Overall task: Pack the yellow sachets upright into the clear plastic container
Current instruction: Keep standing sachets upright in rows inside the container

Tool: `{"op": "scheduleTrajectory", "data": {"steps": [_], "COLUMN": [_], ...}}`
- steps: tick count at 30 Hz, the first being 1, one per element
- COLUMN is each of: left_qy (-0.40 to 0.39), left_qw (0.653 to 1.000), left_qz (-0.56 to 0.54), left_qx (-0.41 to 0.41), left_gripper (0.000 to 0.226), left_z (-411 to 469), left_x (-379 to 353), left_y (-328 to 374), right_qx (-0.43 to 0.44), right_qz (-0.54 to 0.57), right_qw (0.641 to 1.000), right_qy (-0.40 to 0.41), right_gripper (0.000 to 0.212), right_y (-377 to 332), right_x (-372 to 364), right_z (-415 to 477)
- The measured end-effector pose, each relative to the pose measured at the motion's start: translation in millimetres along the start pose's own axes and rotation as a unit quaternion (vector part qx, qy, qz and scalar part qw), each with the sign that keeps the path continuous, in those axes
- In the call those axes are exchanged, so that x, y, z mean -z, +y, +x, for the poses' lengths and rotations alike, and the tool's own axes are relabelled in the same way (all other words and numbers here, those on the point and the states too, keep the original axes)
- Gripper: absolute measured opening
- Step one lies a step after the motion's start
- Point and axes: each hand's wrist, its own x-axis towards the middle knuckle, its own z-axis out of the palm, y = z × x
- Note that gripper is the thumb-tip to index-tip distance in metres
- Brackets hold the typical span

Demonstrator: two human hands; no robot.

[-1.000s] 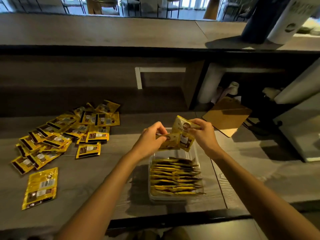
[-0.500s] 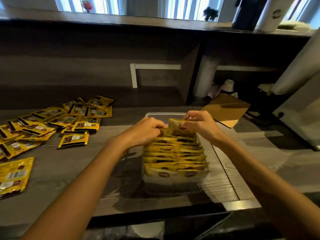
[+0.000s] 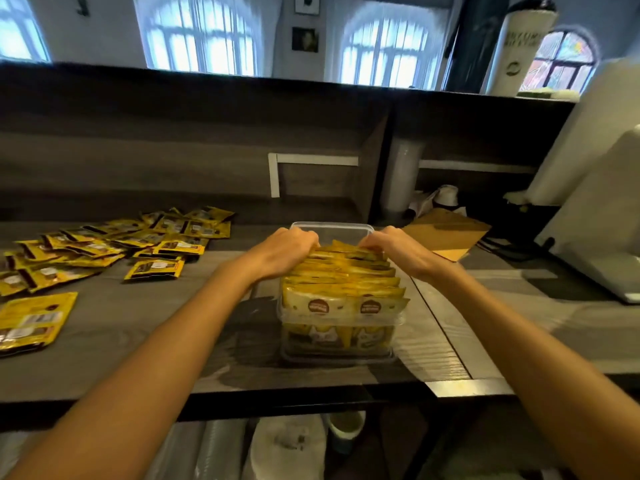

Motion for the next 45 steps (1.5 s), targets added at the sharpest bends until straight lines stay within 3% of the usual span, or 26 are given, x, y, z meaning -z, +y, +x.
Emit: {"op": "scheduleTrajectory", "data": {"steps": [3, 8, 11, 18, 23, 26, 30, 35, 37, 39, 41, 45], "left_qy": [0.02, 0.052, 0.083, 0.229, 0.31, 0.287, 0.198, 0.104, 0.081, 0.092, 0.111, 0.119], "left_qw": [1.0, 0.998, 0.993, 0.965, 0.922, 0.9, 0.885, 0.864, 0.862, 0.876, 0.896, 0.913], "left_qz": [0.004, -0.04, -0.075, -0.053, 0.01, 0.03, 0.045, 0.018, 0.034, 0.045, 0.049, 0.056], "left_qx": [0.009, 0.021, 0.037, 0.113, 0.231, 0.327, 0.42, 0.493, 0.499, 0.471, 0.427, 0.386], "left_gripper": [0.039, 0.039, 0.036, 0.032, 0.033, 0.032, 0.038, 0.066, 0.074, 0.067, 0.053, 0.034], "left_z": [-6, -13, -16, -43, -89, -119, -151, -159, -156, -152, -148, -144], "left_x": [4, 11, 11, 38, 58, 56, 38, 13, 10, 10, 11, 14], "left_y": [8, 10, 9, -7, -51, -96, -153, -191, -198, -203, -203, -194], "right_qx": [-0.006, -0.026, -0.025, 0.11, 0.177, 0.186, 0.155, 0.128, 0.129, 0.126, 0.128, 0.155], "right_qz": [0.005, 0.005, -0.027, -0.12, -0.082, -0.071, -0.116, -0.213, -0.243, -0.26, -0.278, -0.274], "right_qw": [1.0, 0.999, 0.998, 0.971, 0.968, 0.974, 0.981, 0.966, 0.958, 0.952, 0.946, 0.949], "right_qy": [0.028, 0.043, 0.06, 0.177, 0.158, 0.107, 0.024, -0.074, -0.088, -0.104, -0.108, -0.015], "right_gripper": [0.059, 0.039, 0.042, 0.034, 0.039, 0.033, 0.025, 0.039, 0.054, 0.058, 0.052, 0.037], "right_y": [-5, -9, -16, -80, -142, -166, -171, -146, -142, -141, -142, -141], "right_x": [-2, -4, -6, -31, -90, -138, -206, -249, -254, -255, -253, -244], "right_z": [-3, -2, -4, 5, 14, 22, 45, 79, 90, 97, 100, 88]}}
